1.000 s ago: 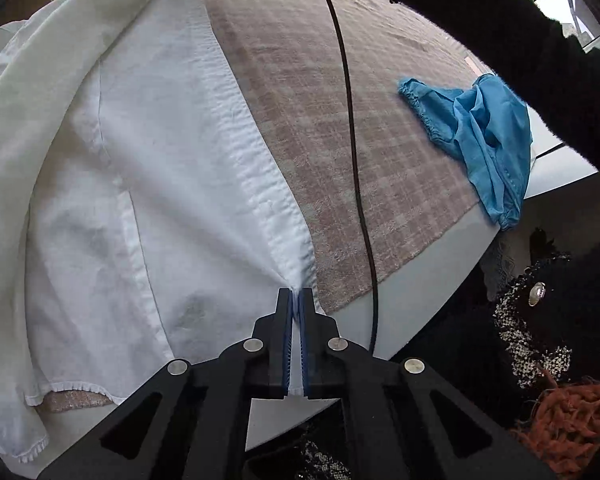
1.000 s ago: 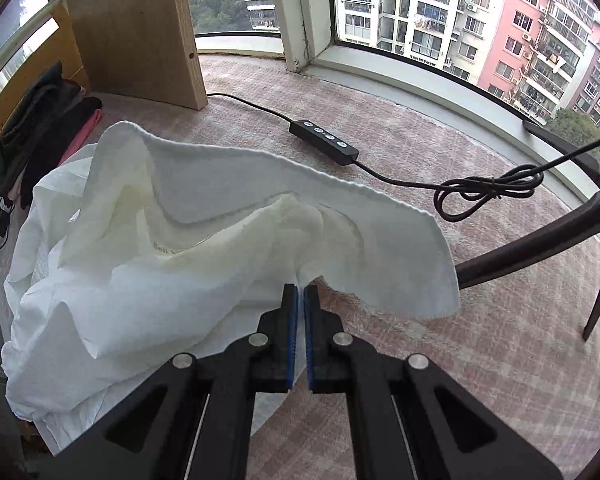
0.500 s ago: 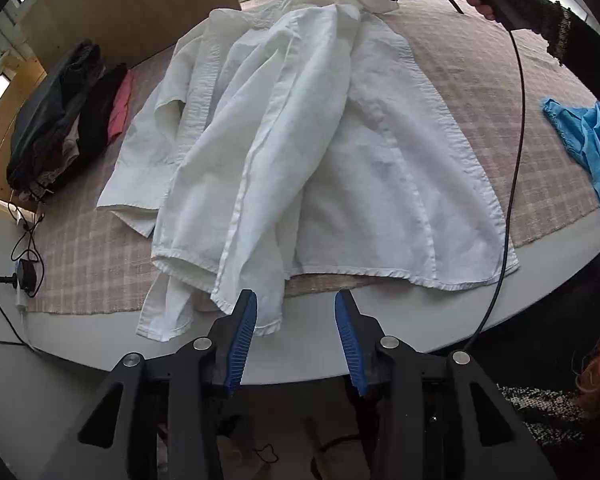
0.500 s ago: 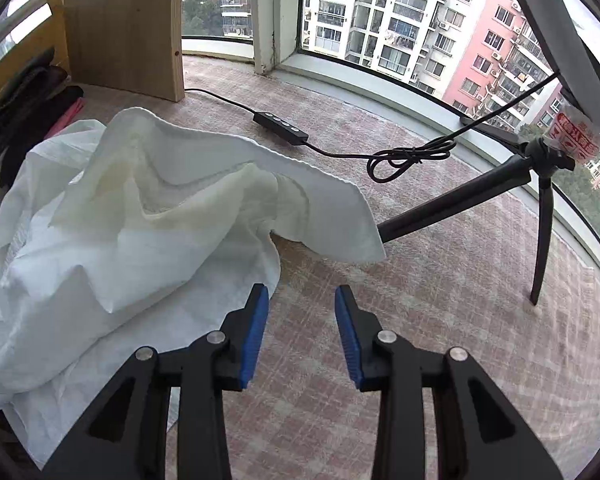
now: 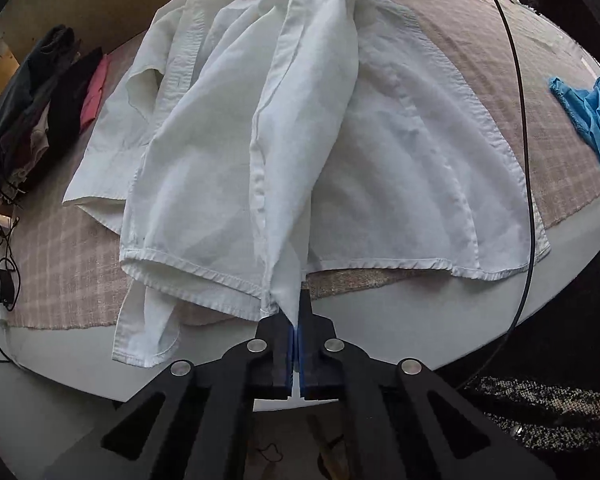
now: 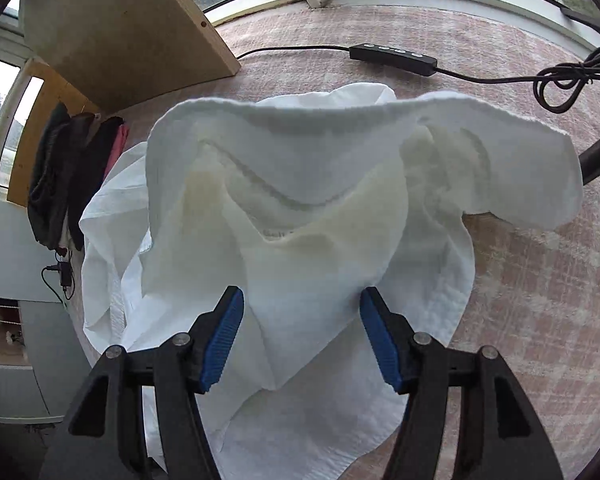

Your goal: Fold clothes

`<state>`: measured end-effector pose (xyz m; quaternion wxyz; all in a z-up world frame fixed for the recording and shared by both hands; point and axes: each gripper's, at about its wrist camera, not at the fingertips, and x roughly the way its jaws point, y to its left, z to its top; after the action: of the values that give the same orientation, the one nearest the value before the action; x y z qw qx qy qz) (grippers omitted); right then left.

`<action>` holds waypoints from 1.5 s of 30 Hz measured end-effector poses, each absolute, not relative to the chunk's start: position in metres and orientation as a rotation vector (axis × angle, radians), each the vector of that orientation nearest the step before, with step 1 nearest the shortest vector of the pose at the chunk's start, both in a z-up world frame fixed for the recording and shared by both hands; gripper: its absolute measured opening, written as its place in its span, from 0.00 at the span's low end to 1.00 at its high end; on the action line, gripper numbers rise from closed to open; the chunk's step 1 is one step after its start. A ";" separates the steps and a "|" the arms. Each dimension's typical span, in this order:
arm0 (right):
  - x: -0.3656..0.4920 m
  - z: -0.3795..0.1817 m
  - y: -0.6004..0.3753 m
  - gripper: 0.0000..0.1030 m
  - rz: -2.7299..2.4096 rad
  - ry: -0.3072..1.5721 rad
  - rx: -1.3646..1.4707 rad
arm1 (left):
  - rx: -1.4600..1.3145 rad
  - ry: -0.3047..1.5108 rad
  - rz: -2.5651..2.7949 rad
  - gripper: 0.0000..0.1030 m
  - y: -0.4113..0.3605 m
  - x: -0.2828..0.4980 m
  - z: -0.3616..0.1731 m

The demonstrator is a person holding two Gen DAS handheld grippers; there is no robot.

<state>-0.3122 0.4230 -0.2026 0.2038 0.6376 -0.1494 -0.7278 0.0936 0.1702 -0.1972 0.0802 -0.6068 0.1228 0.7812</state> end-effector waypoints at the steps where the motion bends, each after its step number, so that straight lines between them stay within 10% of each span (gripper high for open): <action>1: -0.314 -0.203 0.425 0.07 -2.014 -0.451 1.769 | -1.809 0.353 2.330 0.00 0.169 0.094 -0.196; 12: -0.329 -0.118 0.432 0.02 -2.269 -0.154 1.537 | -1.534 0.159 2.185 0.00 0.216 0.094 -0.138; 22: -0.368 -0.186 0.427 0.03 -2.370 0.164 1.670 | -1.641 0.196 1.883 0.02 0.295 0.073 -0.199; 26: -0.367 -0.182 0.428 0.03 -2.396 0.212 1.638 | -1.565 0.129 2.018 0.33 0.251 0.079 -0.158; 30: -0.363 -0.187 0.424 0.04 -2.394 0.301 1.652 | -1.621 0.018 2.157 0.34 0.191 0.079 -0.141; 38: -0.351 -0.180 0.449 0.33 -2.401 0.253 1.718 | -1.635 -0.005 2.091 0.35 0.202 0.078 -0.166; 45: -0.322 -0.141 0.472 0.33 -2.398 0.295 1.708 | -1.448 -0.106 1.761 0.31 0.288 0.070 -0.173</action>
<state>-0.3217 0.4719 -0.1411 0.0912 0.5747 0.0993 -0.8072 0.0697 0.2880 -0.1726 0.4164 -0.5768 -0.0421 0.7015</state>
